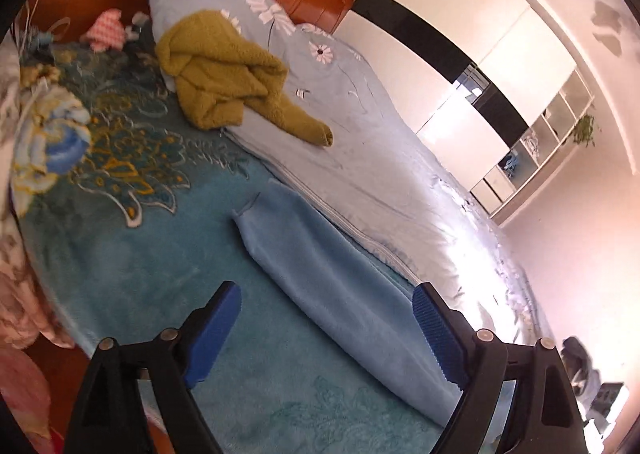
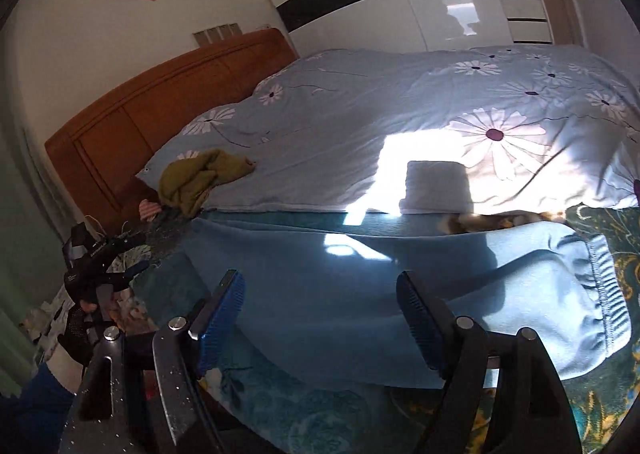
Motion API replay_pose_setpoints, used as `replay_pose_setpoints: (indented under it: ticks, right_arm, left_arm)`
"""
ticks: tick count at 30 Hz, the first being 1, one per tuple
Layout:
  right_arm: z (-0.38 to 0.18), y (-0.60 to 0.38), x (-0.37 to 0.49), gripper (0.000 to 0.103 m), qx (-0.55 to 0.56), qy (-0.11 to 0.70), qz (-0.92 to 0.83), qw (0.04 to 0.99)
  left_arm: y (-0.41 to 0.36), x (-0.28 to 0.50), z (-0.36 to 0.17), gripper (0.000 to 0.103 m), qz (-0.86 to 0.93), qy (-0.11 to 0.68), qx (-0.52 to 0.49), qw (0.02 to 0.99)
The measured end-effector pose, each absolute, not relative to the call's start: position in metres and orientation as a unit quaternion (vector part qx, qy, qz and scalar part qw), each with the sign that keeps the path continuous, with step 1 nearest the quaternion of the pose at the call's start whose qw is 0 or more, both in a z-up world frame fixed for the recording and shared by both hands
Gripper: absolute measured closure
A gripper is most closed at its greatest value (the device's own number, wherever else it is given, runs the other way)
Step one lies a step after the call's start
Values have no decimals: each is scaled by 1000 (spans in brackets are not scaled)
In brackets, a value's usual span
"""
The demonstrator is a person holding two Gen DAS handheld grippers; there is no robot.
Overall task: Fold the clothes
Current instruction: 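Lay the folded pants on the blanket and open both grippers, then grasp the folded pants edge with the left gripper while the right gripper grasps the waistband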
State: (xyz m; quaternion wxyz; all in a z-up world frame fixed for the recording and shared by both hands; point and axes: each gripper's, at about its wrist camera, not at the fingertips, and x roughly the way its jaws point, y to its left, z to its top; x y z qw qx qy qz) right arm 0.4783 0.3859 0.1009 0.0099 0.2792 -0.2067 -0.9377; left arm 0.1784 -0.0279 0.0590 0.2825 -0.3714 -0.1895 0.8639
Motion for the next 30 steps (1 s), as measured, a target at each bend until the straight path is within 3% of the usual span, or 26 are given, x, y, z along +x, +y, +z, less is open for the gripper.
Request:
replay_pose_setpoints:
  ticks: [5, 12, 16, 20, 22, 25, 27, 29, 30]
  right_arm:
    - [92, 356, 463, 12, 348, -159, -919, 90]
    - [91, 368, 426, 12, 374, -81, -916, 122]
    - [88, 386, 384, 13, 400, -28, -909, 111]
    - [79, 401, 344, 24, 423, -8, -899, 109]
    - [71, 405, 327, 35, 436, -4, -893, 115]
    - [58, 406, 309, 51, 458, 12, -879, 130]
    - [50, 405, 302, 57, 472, 24, -869, 145]
    - [43, 404, 295, 58, 486, 36, -859, 159]
    - [43, 404, 296, 58, 486, 38, -859, 160]
  left_arm:
    - [-13, 218, 87, 13, 891, -67, -341, 292]
    - [30, 175, 76, 13, 855, -25, -394, 337]
    - [66, 116, 55, 13, 821, -70, -457, 334]
    - [93, 66, 34, 14, 796, -116, -521, 284]
    - [101, 48, 25, 16, 793, -129, -544, 242]
    - [104, 36, 15, 29, 792, -153, -554, 206]
    - [104, 33, 9, 51, 794, -159, -555, 188]
    - [105, 32, 3, 91, 798, -151, -558, 171]
    - [104, 32, 0, 96, 798, -152, -558, 166]
